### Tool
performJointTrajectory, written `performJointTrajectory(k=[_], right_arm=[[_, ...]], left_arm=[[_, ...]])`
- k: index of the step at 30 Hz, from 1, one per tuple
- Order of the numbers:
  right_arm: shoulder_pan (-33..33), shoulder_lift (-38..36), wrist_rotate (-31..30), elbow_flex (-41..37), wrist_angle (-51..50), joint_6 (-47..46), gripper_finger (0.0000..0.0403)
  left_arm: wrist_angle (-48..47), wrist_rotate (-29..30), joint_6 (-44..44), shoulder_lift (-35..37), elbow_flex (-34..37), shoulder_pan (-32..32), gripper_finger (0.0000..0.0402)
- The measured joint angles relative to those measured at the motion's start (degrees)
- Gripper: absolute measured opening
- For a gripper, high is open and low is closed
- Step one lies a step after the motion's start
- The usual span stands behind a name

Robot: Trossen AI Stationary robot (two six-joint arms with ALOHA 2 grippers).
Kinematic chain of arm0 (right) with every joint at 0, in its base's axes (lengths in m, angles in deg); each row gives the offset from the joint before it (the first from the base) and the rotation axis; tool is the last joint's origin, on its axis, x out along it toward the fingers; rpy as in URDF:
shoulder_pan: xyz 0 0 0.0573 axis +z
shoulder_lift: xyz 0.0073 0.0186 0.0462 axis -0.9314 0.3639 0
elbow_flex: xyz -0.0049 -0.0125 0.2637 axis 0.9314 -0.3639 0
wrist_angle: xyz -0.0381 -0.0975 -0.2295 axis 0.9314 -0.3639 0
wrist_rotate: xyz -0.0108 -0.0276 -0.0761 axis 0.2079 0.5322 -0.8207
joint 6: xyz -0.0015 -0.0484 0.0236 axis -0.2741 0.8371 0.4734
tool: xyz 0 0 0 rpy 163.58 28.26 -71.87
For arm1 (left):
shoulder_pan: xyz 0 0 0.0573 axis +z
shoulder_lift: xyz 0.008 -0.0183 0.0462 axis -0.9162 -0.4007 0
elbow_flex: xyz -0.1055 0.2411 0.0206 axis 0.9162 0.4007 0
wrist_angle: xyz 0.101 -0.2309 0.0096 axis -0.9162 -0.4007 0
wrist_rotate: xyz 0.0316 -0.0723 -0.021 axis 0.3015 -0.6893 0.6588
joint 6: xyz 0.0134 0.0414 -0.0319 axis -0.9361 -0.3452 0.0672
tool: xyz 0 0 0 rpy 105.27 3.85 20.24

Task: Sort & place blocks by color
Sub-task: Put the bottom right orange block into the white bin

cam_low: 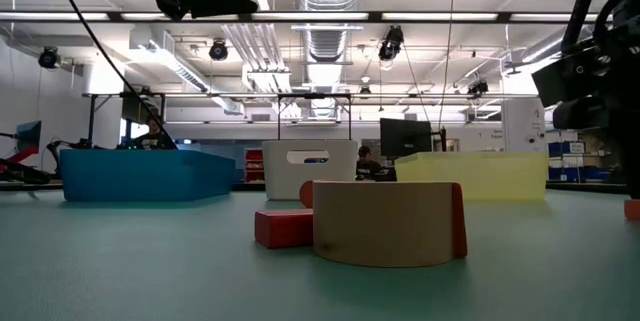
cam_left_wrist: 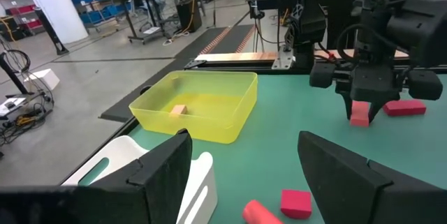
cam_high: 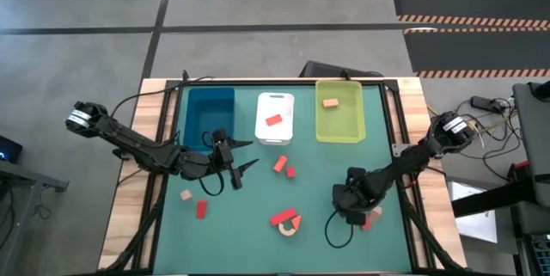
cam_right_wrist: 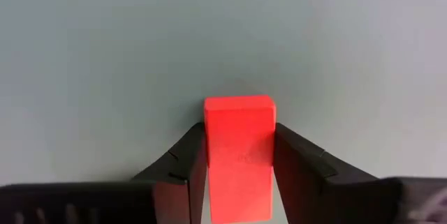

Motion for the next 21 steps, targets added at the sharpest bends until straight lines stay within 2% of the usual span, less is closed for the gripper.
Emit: performJointTrajectory(k=[4, 11, 21], right_arm=[[-1.3, -2.5, 0.0, -0.1, 0.0, 1.4, 0.0118], [-6.4, -11.4, -4.1, -0.3, 0.2, 2.0, 0.0118], [-13.0, -21.3, -14.4, -0.3, 9.2, 11.8, 0.0118]], left_arm=[[0.0, 0.0, -0.2, 0.0, 0.0, 0.0, 0.0244], [0.0, 0.0, -1.3, 0.0, 0.0, 0.0, 0.0245], [0.1, 0.0, -4.4, 1.7, 0.0, 0.0, 0.0245]])
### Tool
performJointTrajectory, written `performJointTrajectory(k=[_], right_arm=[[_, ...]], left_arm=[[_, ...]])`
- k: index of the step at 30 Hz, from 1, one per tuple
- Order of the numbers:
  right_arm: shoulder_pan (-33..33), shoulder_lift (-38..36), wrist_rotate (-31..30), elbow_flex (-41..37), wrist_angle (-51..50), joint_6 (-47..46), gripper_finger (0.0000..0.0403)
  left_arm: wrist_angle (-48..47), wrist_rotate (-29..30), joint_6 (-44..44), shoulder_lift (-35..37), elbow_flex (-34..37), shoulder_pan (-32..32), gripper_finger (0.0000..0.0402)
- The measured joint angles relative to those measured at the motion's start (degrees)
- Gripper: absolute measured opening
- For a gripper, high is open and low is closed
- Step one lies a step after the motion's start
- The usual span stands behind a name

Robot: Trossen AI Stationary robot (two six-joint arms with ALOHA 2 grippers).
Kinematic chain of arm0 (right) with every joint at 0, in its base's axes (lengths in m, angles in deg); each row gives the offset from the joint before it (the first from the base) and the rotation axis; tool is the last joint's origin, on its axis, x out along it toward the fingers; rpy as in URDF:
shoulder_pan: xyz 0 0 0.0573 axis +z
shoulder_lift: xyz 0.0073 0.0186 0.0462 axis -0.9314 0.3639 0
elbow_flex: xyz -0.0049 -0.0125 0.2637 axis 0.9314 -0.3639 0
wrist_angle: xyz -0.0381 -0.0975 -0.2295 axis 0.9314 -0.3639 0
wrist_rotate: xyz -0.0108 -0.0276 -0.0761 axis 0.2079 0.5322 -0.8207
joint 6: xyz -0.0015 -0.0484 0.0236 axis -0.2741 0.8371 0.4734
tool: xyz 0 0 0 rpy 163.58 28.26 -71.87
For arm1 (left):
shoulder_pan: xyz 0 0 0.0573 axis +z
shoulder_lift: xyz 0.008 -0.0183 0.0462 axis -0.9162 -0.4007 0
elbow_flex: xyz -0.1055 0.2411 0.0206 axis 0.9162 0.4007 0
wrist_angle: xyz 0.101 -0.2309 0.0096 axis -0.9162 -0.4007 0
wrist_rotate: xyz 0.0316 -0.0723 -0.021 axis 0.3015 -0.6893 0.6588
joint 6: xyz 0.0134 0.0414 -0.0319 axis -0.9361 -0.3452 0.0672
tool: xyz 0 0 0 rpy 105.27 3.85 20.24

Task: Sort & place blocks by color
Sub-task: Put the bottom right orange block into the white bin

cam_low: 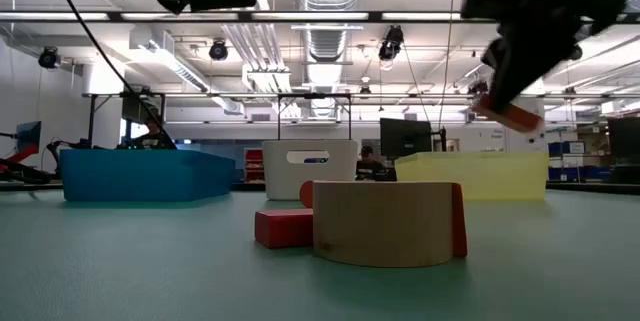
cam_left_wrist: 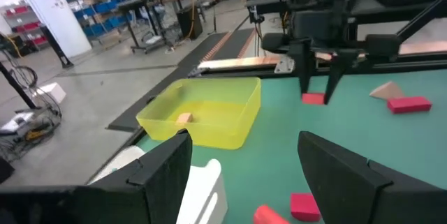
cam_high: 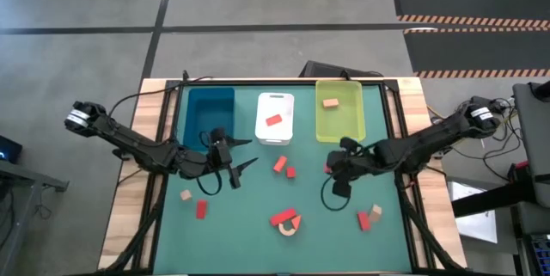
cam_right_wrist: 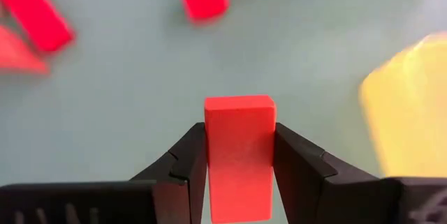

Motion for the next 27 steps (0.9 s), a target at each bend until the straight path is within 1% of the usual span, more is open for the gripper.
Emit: performJointTrajectory(k=[5, 8, 13, 17, 27], right_arm=[[-2.0, -0.7, -5.3, 0.0, 5.6, 7.5, 0.0118], [-2.7, -0.6, -8.5, -0.5, 11.1, 11.3, 0.0118], [-3.1, -0.3, -9.5, -2.9, 21.6, 16.2, 0.0118], [-3.2, 0.0, -9.8, -3.7, 26.9, 18.1, 0.0118], [-4.0, 0.7, -9.6, -3.8, 34.5, 22.4, 0.0118]], left_arm=[[0.2, 1.0, -3.3, 1.1, 0.0, 0.0, 0.0244], [0.5, 1.9, -6.3, 1.1, -0.2, 0.1, 0.0244], [0.8, 4.9, -9.0, 1.1, -0.3, 0.1, 0.0244], [0.8, 5.9, -9.1, 1.1, -0.3, 0.1, 0.0244], [0.7, 5.9, -9.1, 1.1, -0.3, 0.1, 0.0244]])
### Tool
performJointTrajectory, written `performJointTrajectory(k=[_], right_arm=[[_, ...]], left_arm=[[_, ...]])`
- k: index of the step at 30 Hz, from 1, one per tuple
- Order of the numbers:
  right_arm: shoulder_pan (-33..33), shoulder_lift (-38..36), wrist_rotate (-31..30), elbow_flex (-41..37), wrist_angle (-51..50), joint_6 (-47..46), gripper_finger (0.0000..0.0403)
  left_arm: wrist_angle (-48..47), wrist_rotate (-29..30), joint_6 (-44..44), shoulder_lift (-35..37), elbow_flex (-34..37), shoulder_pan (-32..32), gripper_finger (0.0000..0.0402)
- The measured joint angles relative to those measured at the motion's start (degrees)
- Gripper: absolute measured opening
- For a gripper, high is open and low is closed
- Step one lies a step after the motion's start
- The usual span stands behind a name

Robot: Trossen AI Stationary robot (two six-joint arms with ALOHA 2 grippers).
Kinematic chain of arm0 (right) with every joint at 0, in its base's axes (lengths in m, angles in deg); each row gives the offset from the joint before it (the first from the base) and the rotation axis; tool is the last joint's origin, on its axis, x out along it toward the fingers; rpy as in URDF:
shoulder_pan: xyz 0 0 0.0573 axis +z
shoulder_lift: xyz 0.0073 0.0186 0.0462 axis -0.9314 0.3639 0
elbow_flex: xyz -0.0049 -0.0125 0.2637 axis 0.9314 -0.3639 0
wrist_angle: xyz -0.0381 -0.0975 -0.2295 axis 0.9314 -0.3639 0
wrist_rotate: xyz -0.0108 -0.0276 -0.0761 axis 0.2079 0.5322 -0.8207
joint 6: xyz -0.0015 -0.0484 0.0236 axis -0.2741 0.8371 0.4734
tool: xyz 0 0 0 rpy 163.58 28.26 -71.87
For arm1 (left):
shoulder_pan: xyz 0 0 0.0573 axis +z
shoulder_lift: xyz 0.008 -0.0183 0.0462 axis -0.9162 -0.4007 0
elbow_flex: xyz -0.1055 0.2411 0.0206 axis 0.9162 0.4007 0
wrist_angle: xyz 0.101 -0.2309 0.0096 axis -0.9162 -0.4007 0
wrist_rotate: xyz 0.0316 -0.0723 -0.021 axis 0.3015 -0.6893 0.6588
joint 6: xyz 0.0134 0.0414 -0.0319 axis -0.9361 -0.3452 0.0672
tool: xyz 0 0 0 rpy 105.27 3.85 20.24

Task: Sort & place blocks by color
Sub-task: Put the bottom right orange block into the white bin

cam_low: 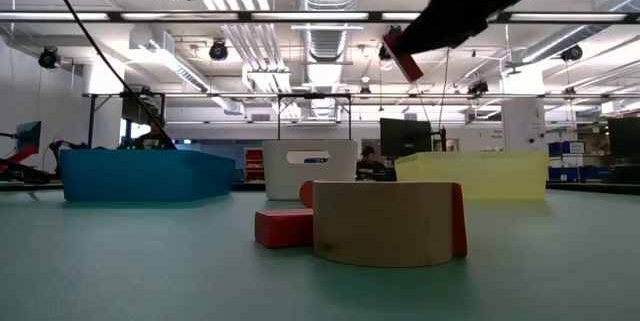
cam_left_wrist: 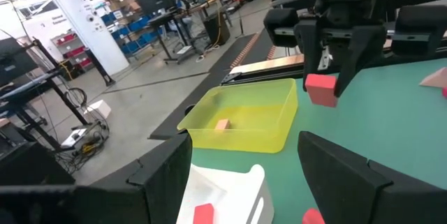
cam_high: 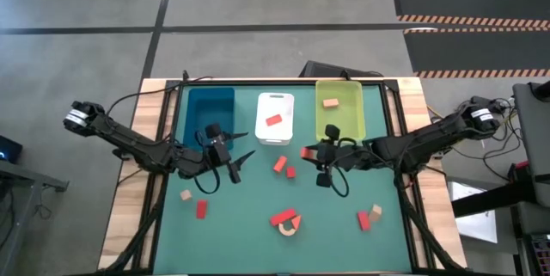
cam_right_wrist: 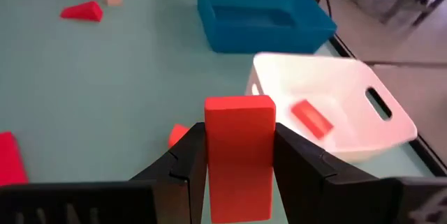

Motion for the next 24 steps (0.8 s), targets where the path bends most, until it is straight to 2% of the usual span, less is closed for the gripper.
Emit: performJointTrajectory(k=[14, 19, 24], right_arm=[[-3.6, 0.6, 0.3, 0.0, 4.3, 1.5, 0.0118], [-6.5, 0.6, 4.7, 0.3, 5.3, 1.4, 0.0118], [-8.8, 0.6, 5.2, 2.3, 5.1, 3.4, 0.0118]], left_arm=[[-0.3, 0.0, -0.7, 0.0, 0.0, 0.0, 0.0245], [-0.3, 0.0, -1.5, 0.0, 0.1, 0.0, 0.0244], [-0.3, 0.3, -1.5, 0.0, 0.1, 0.0, 0.0244]])
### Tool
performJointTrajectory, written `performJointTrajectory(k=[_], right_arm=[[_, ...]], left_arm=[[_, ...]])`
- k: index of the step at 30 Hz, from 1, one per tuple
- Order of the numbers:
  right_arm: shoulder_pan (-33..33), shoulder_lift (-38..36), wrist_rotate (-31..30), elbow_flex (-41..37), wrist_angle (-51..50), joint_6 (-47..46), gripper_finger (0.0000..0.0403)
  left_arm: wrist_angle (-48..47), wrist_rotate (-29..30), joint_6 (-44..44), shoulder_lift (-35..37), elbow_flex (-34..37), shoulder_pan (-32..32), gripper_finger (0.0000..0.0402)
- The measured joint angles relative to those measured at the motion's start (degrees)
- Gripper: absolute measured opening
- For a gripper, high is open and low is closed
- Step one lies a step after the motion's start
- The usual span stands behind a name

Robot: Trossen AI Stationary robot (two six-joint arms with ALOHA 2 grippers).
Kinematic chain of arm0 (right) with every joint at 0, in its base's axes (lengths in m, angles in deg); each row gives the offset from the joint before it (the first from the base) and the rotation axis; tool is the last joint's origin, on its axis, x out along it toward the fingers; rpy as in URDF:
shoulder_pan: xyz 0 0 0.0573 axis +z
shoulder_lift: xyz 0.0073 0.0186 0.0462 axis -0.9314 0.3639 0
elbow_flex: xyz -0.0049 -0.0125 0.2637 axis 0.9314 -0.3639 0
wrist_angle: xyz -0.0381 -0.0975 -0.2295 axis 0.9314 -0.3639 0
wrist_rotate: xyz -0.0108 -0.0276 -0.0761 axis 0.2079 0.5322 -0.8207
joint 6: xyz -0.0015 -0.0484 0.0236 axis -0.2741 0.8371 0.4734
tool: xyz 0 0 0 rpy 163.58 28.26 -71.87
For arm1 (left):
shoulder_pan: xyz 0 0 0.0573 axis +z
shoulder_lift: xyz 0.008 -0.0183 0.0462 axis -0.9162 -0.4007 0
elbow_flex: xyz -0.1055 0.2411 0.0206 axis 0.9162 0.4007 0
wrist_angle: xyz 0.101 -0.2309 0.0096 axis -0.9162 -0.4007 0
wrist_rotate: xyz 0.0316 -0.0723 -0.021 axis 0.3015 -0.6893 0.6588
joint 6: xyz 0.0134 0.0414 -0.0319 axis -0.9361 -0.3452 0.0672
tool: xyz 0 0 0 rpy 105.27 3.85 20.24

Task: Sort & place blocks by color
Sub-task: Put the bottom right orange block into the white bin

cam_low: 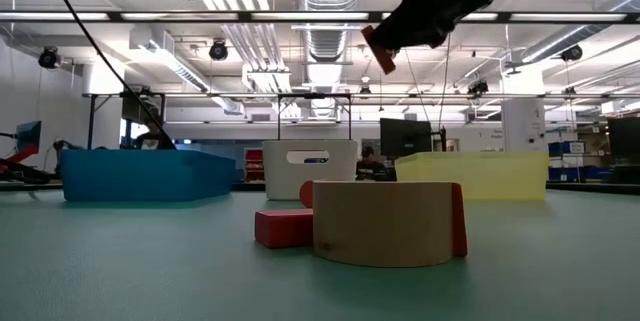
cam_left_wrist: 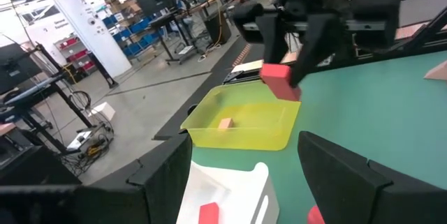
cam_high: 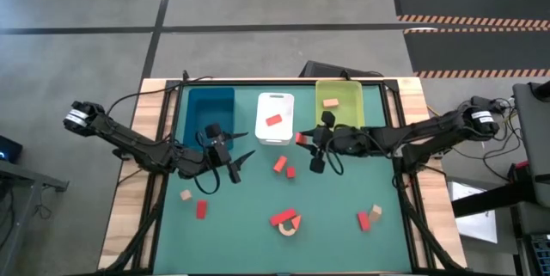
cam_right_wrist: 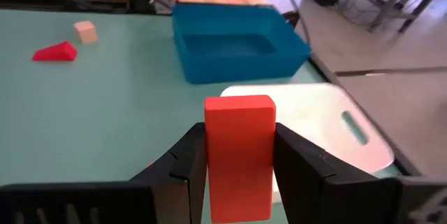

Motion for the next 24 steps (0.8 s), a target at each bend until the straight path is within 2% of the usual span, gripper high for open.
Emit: performJointTrajectory(k=[7, 13, 18, 24], right_arm=[[-5.3, 0.0, 5.8, 4.6, -0.5, 3.8, 0.0118], [-10.8, 1.0, 9.1, 9.6, -5.6, 4.9, 0.0118], [-14.5, 6.2, 13.0, 15.4, -10.4, 7.1, 0.0118], [-18.8, 15.8, 16.3, 26.3, -18.3, 10.9, 0.0118]], left_arm=[[0.0, 3.3, 0.0, 0.2, 0.0, 0.0, 0.0244], [0.0, 4.2, 1.1, 0.4, 0.0, -0.1, 0.0244], [-0.1, 7.6, 0.0, 1.0, 0.0, -0.1, 0.0245], [-0.7, 11.1, -1.5, 3.7, 0.1, -0.1, 0.0244]])
